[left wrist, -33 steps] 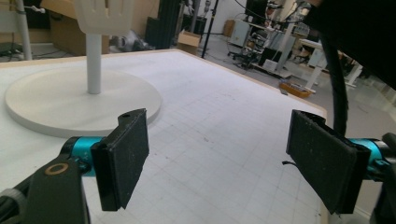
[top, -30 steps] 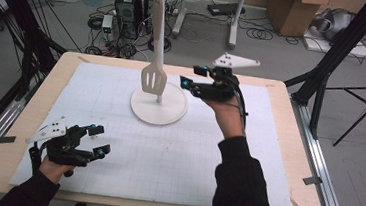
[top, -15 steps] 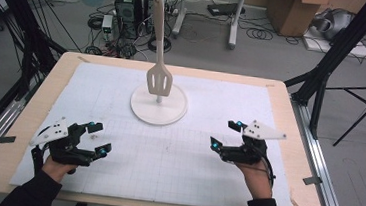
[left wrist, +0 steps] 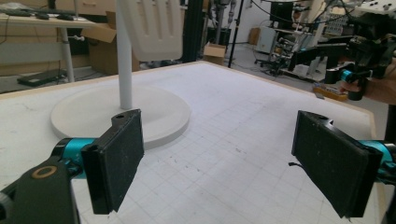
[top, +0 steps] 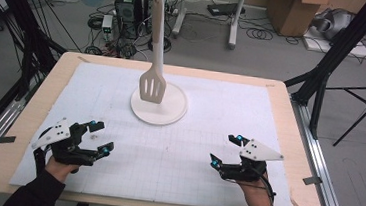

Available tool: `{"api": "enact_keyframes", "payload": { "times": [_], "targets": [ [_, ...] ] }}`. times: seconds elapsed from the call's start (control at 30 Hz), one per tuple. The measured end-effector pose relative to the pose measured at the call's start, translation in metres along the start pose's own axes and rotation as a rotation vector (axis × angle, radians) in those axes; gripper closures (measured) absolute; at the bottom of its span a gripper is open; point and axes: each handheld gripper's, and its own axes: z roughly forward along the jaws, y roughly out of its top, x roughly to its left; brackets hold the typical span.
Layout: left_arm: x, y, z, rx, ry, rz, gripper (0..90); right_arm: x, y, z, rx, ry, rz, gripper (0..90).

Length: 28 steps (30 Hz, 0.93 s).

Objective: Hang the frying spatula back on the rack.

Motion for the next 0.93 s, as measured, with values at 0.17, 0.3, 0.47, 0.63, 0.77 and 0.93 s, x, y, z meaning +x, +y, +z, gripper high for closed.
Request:
{"api": "enact_keyframes", "payload": {
  "times": [0.17,0.3,0.47,0.63,0.77,0.93],
  "targets": [
    [-0.0033,-0.0008,-0.003,0.01,0.003,0.01,17.3,-0.0014,0.0005,0.0034,0.002,-0.006,0.001,14.8],
    [-0.0038,-0.0015,-0.0036,0.01,0.001,0.001,17.5,0.0002,0.0018,0.0039,-0.008,-0.005,-0.002,14.8],
    [-0.0006,-0.003,-0.0028,0.017,0.008,-0.009,17.7,-0.002,0.0004,0.0039,-0.012,-0.013,0.005,14.8],
    [0.0005,-0.0033,-0.0038,0.025,0.021,-0.012,17.9,-0.0028,-0.0019,0.0053,-0.002,-0.008,0.015,14.8],
    [0.0009,-0.0038,-0.0031,0.025,0.02,-0.018,18.4,-0.0031,-0.0029,0.0062,-0.001,-0.006,0.026,14.8],
    [0.002,-0.0049,-0.0014,0.031,0.022,-0.029,18.7,-0.0049,-0.0045,0.0057,-0.004,-0.008,0.03,14.9]
  ]
}}
